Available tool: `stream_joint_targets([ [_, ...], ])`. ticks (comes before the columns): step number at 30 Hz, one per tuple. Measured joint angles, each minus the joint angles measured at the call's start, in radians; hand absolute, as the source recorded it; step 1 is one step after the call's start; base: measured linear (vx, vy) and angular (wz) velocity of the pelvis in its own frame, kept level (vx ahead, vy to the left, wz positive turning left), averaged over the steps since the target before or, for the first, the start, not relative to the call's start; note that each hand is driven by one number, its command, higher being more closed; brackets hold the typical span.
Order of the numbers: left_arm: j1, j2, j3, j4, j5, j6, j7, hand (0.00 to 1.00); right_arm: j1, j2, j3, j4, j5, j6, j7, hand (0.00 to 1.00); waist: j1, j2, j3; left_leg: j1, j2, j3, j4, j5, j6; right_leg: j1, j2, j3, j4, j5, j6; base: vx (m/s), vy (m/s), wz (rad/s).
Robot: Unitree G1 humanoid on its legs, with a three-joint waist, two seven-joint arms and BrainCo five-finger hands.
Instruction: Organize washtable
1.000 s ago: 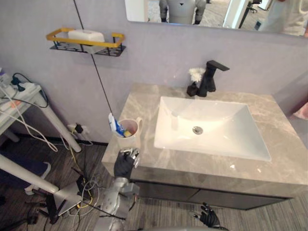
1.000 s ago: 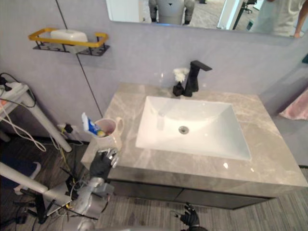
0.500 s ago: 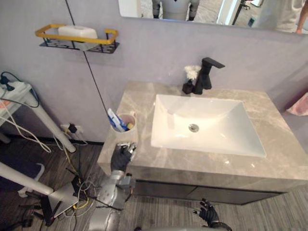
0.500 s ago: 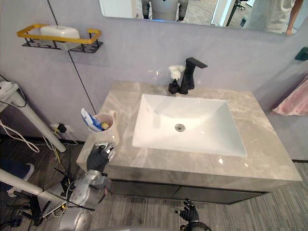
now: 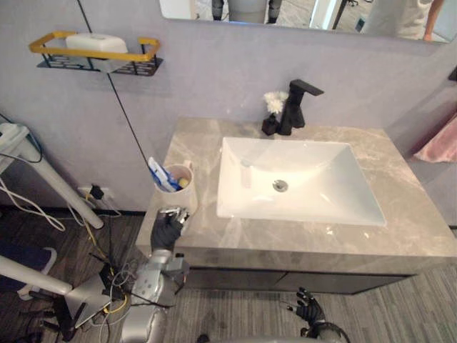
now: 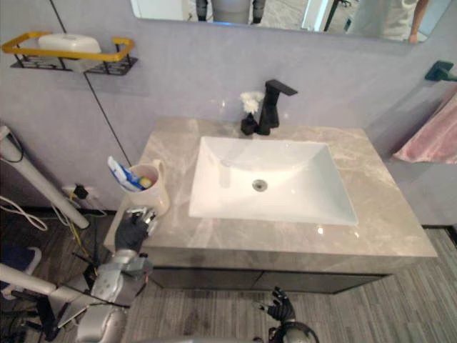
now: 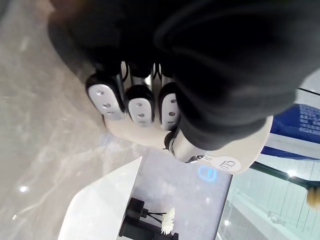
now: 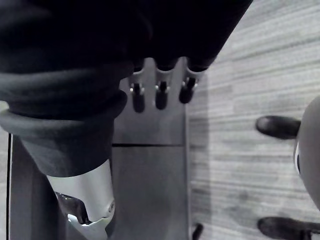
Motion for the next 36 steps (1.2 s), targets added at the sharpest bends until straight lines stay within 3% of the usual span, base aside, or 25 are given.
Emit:
stream_joint_targets([
  [15,-0.068,0.033,0.038,0.01,0.026,0.01,0.017,1.0,0.001,-0.001,-0.009,0.0,-0.009,0.004,0.002,0.0,-0.007,-0.003,0.016,-0.017,-0.001,0.045,0.0,-0.003,0.001,-0.044,0.001,0.053,-0.002,0.019,-0.002,-0.02,-0.007,-0.11],
  [20,-0.116,0.063,0.042,0.047,0.036,0.01,0.046,1.0,-0.039,-0.013,-0.117,0.148,-0.007,0.011,0.003,0.0,-0.005,-0.002,0.017,-0.021,-0.002,0.058,0.0,-0.003,0.001,-0.052,0.0,0.068,-0.002,0.025,-0.003,-0.03,-0.012,-0.09],
  [36,-0.184,0.083,0.128,0.132,0.037,0.002,0.062,1.0,-0.039,-0.022,-0.118,0.136,-0.008,0.012,-0.001,0.0,-0.029,-0.003,0.018,-0.014,0.001,0.082,-0.001,-0.005,0.0,-0.053,0.004,0.086,-0.004,0.029,-0.005,-0.03,-0.018,-0.03],
])
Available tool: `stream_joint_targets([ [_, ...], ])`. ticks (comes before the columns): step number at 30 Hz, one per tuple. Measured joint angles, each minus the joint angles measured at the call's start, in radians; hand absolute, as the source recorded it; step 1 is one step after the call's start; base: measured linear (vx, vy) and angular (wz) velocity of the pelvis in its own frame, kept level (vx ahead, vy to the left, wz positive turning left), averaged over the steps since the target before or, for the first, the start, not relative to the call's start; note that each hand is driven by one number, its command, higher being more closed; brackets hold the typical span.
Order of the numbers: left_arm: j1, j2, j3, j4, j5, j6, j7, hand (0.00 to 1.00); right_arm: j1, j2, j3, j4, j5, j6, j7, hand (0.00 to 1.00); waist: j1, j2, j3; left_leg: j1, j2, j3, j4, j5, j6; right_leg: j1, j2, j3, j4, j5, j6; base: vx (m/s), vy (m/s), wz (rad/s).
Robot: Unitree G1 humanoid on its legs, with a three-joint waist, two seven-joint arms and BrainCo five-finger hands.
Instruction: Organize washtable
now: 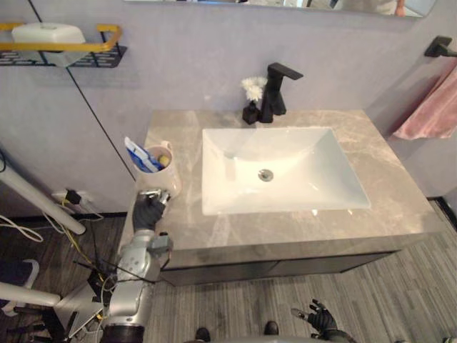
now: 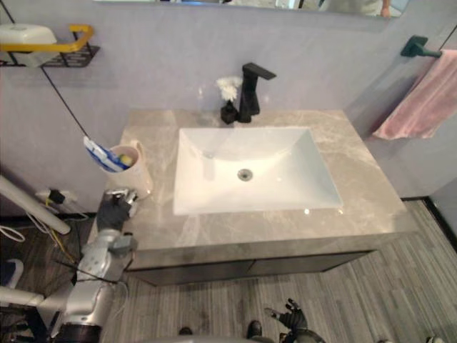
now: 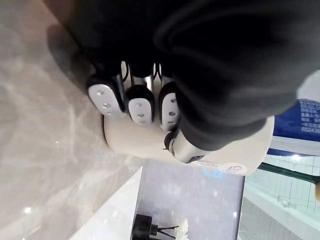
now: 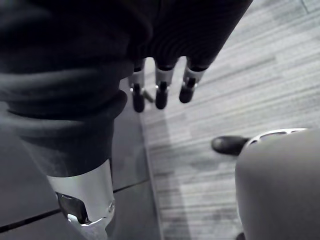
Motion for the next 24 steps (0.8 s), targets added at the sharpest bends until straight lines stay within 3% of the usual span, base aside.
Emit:
stream_joint_targets([
  [24,-0.16,0.08,0.06,0.157,-0.002,0.009,0.081,1.0,0.04,0.004,-0.004,-0.041,0.0,0.0,0.0,0.0,-0.03,-0.006,0.003,0.003,0.001,0.046,0.0,-0.01,-0.002,-0.032,0.005,0.05,0.0,0.012,-0.004,-0.04,-0.025,-0.06],
])
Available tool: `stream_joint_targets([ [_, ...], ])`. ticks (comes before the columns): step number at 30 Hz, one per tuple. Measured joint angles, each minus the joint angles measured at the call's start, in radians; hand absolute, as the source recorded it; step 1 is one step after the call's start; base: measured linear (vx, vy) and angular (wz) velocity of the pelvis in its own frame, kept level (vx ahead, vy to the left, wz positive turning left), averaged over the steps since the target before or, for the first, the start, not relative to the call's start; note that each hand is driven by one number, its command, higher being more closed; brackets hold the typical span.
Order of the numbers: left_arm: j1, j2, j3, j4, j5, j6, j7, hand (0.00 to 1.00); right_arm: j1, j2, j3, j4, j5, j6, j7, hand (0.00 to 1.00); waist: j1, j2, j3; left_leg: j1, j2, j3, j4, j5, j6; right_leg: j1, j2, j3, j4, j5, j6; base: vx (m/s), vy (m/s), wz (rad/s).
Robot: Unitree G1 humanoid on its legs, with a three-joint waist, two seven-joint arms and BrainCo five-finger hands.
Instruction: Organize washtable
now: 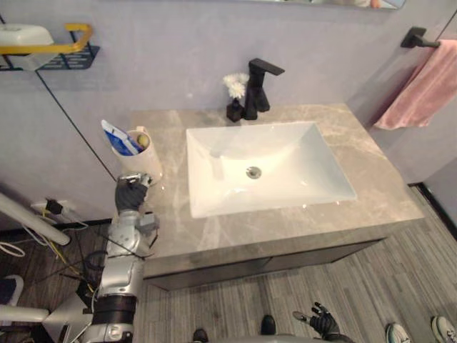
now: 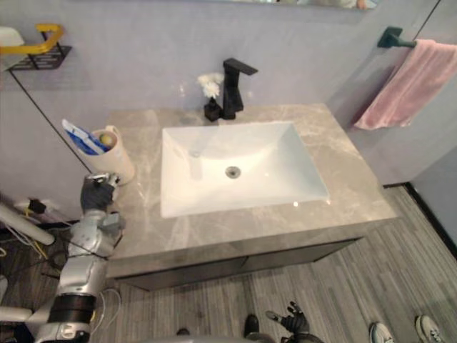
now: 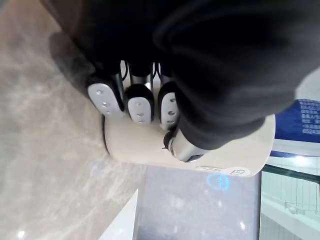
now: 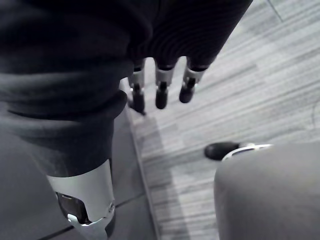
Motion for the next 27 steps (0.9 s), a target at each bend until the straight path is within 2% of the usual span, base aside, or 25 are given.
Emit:
stream_joint_targets([
  [17,-0.037,0.021,-0.001,0.041,-0.001,0.004,0.017,1.0,0.007,0.008,0.0,-0.001,0.0,0.0,0.0,0.0,0.0,-0.004,-0.002,0.008,0.0,0.005,0.0,0.0,0.0,0.009,0.001,0.008,0.0,0.004,-0.001,-0.04,-0.031,-0.02],
  [23,-0.026,0.011,-0.023,0.01,-0.001,0.003,0.015,1.0,0.008,0.011,0.005,-0.001,0.0,0.0,0.001,0.0,0.003,-0.005,-0.003,0.015,-0.004,-0.013,0.0,0.001,0.001,0.019,-0.005,-0.016,0.0,0.004,-0.001,-0.05,-0.027,0.08],
  [27,-0.006,-0.032,-0.067,-0.036,-0.001,0.002,0.013,1.0,0.009,0.011,0.009,0.001,0.0,0.0,0.001,0.0,0.003,-0.005,-0.003,0.019,-0.006,-0.036,0.0,0.002,0.003,0.041,-0.007,-0.045,0.0,0.004,-0.001,-0.02,-0.031,0.14],
])
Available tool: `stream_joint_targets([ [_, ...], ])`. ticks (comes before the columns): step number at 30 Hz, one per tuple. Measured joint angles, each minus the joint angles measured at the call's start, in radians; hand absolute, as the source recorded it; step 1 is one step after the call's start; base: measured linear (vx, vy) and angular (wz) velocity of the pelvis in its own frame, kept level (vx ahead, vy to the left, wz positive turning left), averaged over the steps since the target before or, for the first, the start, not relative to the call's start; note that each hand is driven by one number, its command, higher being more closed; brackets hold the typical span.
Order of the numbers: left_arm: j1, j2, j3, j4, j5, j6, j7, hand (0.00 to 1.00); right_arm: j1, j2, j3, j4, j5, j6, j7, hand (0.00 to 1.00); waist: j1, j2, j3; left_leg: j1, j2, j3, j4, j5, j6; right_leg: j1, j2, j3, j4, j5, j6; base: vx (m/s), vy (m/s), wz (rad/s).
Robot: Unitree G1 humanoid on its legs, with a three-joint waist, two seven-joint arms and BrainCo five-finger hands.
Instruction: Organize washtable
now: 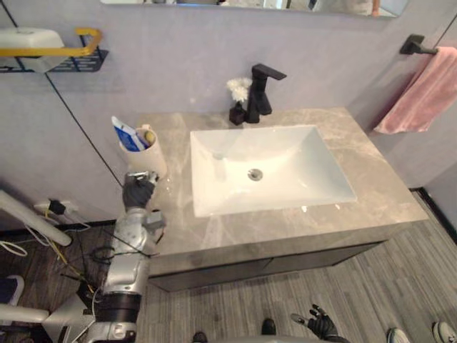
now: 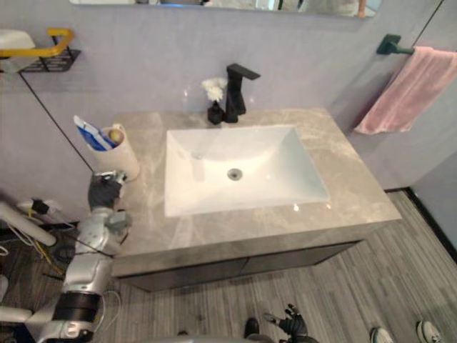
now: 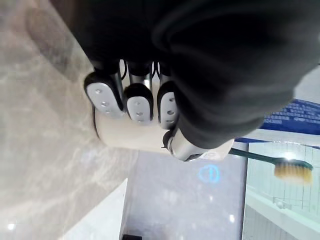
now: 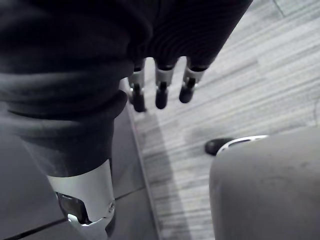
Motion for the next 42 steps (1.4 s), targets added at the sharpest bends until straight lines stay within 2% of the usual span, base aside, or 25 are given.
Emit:
stream_joint_targets([
  [10,0.057,-0.038,-0.091,-0.187,0.0,-0.021,-0.041,1.0,-0.01,-0.001,0.002,0.014,0.0,-0.005,-0.001,0.0,0.004,0.002,0.001,-0.004,-0.011,-0.082,0.0,0.013,0.012,0.041,-0.013,-0.101,0.0,-0.005,0.003,-0.04,-0.027,0.25],
  [13,0.068,-0.071,-0.091,-0.264,0.0,-0.027,-0.041,1.0,-0.009,-0.002,0.001,0.053,0.002,-0.009,0.0,0.0,0.027,0.003,0.002,-0.019,-0.015,-0.114,0.001,0.017,0.014,0.044,-0.023,-0.129,0.001,-0.007,0.006,-0.04,-0.015,0.34],
  [17,0.132,-0.073,-0.074,-0.365,0.0,-0.051,-0.042,1.0,-0.006,-0.002,0.0,0.055,0.005,-0.013,-0.001,0.0,0.036,0.004,0.002,-0.034,-0.021,-0.15,0.018,0.016,0.014,0.047,-0.035,-0.161,0.028,-0.022,0.015,-0.02,-0.006,0.29],
  [20,0.18,-0.104,-0.007,-0.384,-0.001,-0.069,-0.041,1.0,-0.005,-0.003,-0.002,0.055,0.012,-0.016,-0.002,0.0,0.055,0.01,0.002,-0.041,-0.024,-0.169,0.029,0.014,0.013,0.055,-0.04,-0.172,0.043,-0.033,0.012,-0.03,-0.008,0.22],
  [25,0.312,-0.111,0.134,-0.424,-0.019,-0.073,-0.04,1.0,-0.004,0.0,-0.009,0.053,0.032,-0.017,-0.003,0.0,0.056,0.017,0.0,-0.036,-0.028,-0.19,0.025,0.01,0.012,0.064,-0.052,-0.219,0.08,-0.072,0.023,-0.01,-0.02,0.21],
  [28,0.366,-0.128,0.196,-0.419,-0.016,-0.083,-0.039,1.0,-0.007,0.004,-0.009,0.048,0.032,-0.019,-0.003,0.0,0.071,0.02,-0.001,-0.039,-0.028,-0.193,0.025,0.01,0.012,0.065,-0.053,-0.23,0.081,-0.073,0.022,0.01,-0.008,0.06],
  [30,0.375,-0.145,0.202,-0.341,-0.016,-0.088,-0.04,1.0,-0.005,0.008,-0.005,0.047,0.034,-0.022,-0.004,0.0,0.086,0.021,-0.002,-0.039,-0.027,-0.194,0.031,0.006,0.015,0.072,-0.054,-0.239,0.081,-0.076,0.023,0.02,-0.005,0.07],
  [34,0.377,-0.189,0.23,-0.147,-0.021,-0.08,-0.04,1.0,-0.006,0.011,0.003,0.036,0.034,-0.022,-0.005,0.0,0.085,0.022,-0.003,-0.039,-0.026,-0.189,0.053,-0.008,0.017,0.08,-0.057,-0.242,0.082,-0.079,0.022,0.02,0.0,-0.02],
  [42,0.337,-0.204,0.21,0.331,0.003,-0.019,-0.066,1.0,-0.005,0.012,0.006,-0.04,0.034,-0.023,-0.007,0.0,0.083,0.015,-0.013,-0.036,-0.02,-0.174,0.061,-0.007,0.018,0.082,-0.057,-0.244,0.081,-0.079,0.021,-0.01,-0.005,-0.04],
])
